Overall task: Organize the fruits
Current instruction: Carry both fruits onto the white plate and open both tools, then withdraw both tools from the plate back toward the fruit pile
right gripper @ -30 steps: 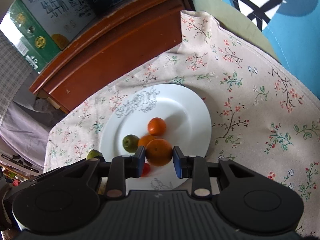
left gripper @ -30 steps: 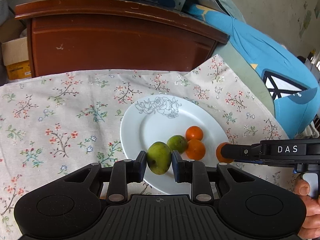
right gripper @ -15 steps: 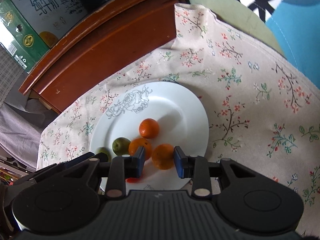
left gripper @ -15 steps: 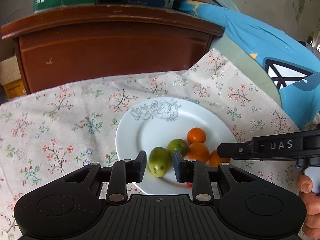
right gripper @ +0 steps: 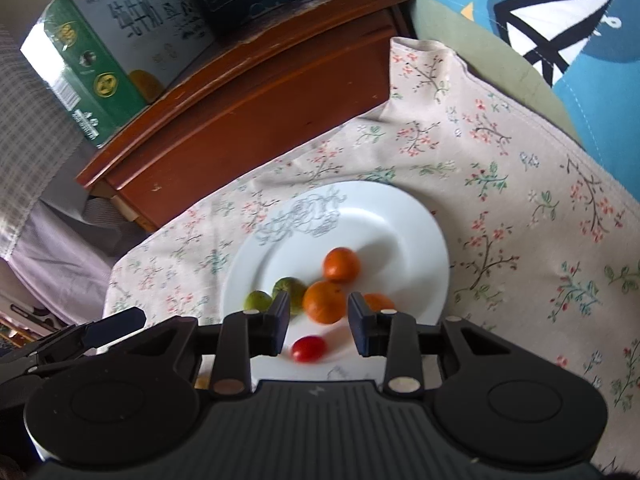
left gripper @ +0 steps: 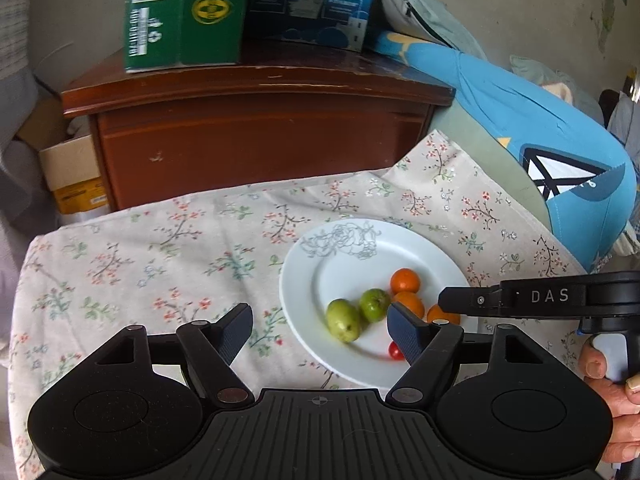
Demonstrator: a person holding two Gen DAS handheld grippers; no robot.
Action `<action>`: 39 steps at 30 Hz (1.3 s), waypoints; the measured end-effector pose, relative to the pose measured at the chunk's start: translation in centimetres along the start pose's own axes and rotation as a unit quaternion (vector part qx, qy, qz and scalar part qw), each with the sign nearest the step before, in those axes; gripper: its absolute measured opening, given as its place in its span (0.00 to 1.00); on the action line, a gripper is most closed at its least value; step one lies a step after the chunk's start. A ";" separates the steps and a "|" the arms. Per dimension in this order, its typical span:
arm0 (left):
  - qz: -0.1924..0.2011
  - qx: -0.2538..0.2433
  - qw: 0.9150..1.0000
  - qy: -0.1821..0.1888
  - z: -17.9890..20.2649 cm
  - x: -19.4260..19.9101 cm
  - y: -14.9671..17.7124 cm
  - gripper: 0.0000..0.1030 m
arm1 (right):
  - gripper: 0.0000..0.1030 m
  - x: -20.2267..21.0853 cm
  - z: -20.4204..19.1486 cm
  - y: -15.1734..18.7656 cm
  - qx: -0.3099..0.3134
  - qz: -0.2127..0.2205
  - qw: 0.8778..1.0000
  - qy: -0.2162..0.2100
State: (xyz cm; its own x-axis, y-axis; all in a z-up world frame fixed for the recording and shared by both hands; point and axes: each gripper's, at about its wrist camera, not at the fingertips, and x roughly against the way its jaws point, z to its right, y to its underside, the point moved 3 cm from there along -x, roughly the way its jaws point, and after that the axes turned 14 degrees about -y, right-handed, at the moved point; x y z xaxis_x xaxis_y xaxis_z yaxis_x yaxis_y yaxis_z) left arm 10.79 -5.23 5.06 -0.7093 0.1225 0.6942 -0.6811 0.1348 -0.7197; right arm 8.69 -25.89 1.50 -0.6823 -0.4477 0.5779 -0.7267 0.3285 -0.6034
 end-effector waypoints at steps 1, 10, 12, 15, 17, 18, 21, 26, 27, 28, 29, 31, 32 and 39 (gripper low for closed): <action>-0.004 0.008 1.000 -0.004 -0.5 0.2 0.2 0.75 | 0.33 0.0 -0.2 0.2 0.002 -0.002 1.000 -0.002; -0.019 0.058 0.998 -0.024 -4.4 2.0 1.9 0.81 | 0.33 0.2 -2.4 2.3 0.031 -0.014 0.999 -0.017; -0.021 0.066 0.997 -0.027 -5.1 2.5 2.4 0.81 | 0.33 0.2 -2.8 3.0 0.035 -0.018 0.999 -0.021; -0.026 0.072 0.997 -0.027 -5.7 2.9 3.2 0.81 | 0.33 0.1 -3.4 4.1 0.045 -0.027 0.998 -0.025; -0.029 0.070 0.997 -0.027 -5.9 3.1 3.7 0.81 | 0.33 0.1 -3.8 4.7 0.053 -0.033 0.998 -0.029; -0.030 0.067 0.997 -0.028 -6.0 3.1 4.0 0.81 | 0.33 0.0 -4.0 5.0 0.055 -0.035 0.997 -0.031; -0.034 0.058 0.997 -0.036 -6.3 3.3 4.7 0.81 | 0.33 -0.1 -4.5 6.0 0.060 -0.042 0.997 -0.036; -0.044 0.040 0.997 -0.040 -6.6 3.4 5.5 0.81 | 0.33 -0.4 -5.4 7.6 0.080 -0.058 0.994 -0.039; -0.046 0.034 0.997 -0.041 -6.6 3.4 5.7 0.81 | 0.33 -0.5 -5.6 7.9 0.085 -0.061 0.994 -0.040; -0.047 0.027 0.998 -0.045 -6.7 3.4 5.8 0.81 | 0.33 -0.6 -5.8 8.2 0.090 -0.064 0.993 -0.041; -0.048 0.022 0.997 -0.049 -6.7 3.4 6.0 0.81 | 0.33 -0.7 -6.0 8.5 0.096 -0.068 0.992 -0.043; -0.051 0.009 0.997 -0.060 -6.8 3.3 6.5 0.81 | 0.33 -0.9 -6.4 9.0 0.113 -0.076 0.990 -0.044; -0.054 0.003 0.997 -0.061 -6.9 3.2 6.8 0.81 | 0.33 -1.0 -6.6 9.3 0.121 -0.080 0.988 -0.045; -0.060 -0.014 0.996 -0.067 -7.9 3.0 8.1 0.81 | 0.32 -2.2 -7.5 10.7 0.157 -0.103 0.981 -0.053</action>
State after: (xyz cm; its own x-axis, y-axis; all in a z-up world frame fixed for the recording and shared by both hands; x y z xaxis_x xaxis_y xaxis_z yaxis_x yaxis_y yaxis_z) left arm 4.58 4.01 1.44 -0.6423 -0.0278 0.7660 -0.7584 0.1679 -0.6298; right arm 1.79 -15.15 -2.05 -0.4985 -0.5672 0.6555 -0.7770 -0.0430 -0.6281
